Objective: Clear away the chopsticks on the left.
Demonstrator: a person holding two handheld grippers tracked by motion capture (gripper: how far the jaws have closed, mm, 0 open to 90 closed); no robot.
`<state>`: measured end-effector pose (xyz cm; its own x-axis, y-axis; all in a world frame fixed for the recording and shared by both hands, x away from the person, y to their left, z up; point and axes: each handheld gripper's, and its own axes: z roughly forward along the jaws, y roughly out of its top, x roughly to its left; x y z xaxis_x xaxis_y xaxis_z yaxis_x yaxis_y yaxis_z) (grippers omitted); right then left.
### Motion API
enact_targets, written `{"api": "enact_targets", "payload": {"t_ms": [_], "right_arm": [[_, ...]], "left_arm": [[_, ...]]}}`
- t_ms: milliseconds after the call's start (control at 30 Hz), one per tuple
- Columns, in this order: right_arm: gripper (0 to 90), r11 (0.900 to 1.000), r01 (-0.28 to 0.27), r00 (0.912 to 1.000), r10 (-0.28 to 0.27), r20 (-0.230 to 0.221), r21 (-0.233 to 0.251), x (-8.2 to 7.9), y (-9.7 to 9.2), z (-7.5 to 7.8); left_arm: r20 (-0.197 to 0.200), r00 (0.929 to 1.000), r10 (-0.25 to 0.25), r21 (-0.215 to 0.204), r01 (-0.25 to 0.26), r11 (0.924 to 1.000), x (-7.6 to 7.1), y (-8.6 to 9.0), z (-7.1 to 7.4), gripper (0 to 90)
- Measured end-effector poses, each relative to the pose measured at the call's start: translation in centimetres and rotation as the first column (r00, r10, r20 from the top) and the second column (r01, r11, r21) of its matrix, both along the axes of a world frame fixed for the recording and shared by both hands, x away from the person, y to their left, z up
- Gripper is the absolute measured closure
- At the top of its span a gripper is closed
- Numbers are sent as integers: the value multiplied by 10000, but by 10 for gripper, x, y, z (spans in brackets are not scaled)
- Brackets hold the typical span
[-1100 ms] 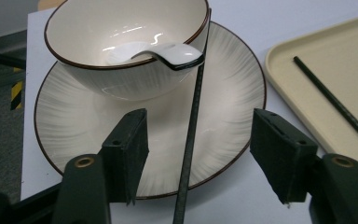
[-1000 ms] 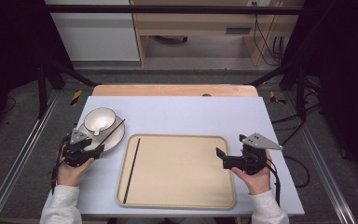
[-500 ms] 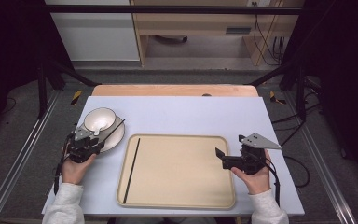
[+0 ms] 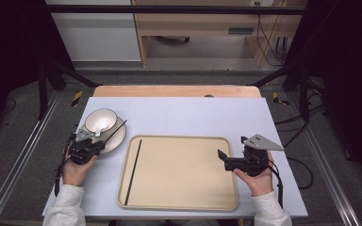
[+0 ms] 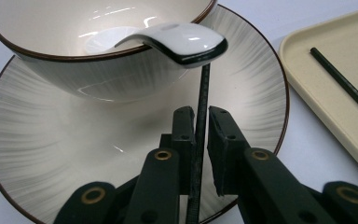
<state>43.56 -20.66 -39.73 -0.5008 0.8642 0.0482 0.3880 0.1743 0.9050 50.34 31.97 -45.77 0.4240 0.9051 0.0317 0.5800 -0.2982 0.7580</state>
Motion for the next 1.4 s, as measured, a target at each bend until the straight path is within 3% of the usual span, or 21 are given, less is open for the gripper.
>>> {"api": "enact_targets", "payload": {"t_ms": [367, 600, 800, 900, 1400], "right_arm": [[30, 10000, 0, 10000, 0, 14, 26, -1, -1, 1], [30, 10000, 11, 10000, -11, 38, 18, -1, -1, 1], [29, 10000, 52, 9999, -53, 103, 50, -2, -3, 3], [28, 9999, 96, 9999, -97, 114, 105, -2, -3, 4], [28, 9996, 206, 9996, -210, 168, 199, -3, -9, 6]], "left_arm": [[-69, 9997, -228, 128, 229, 9997, -2, -4, 1, 854], [133, 9995, -299, 40, 299, 9995, -7, -8, 5, 855], [370, 9989, -292, -158, 298, 9994, -14, -15, 13, 854], [404, 9984, -401, 12, 400, 9992, -18, -19, 17, 854], [880, 9961, -56, -166, 71, 9998, -43, -44, 31, 855]]}}
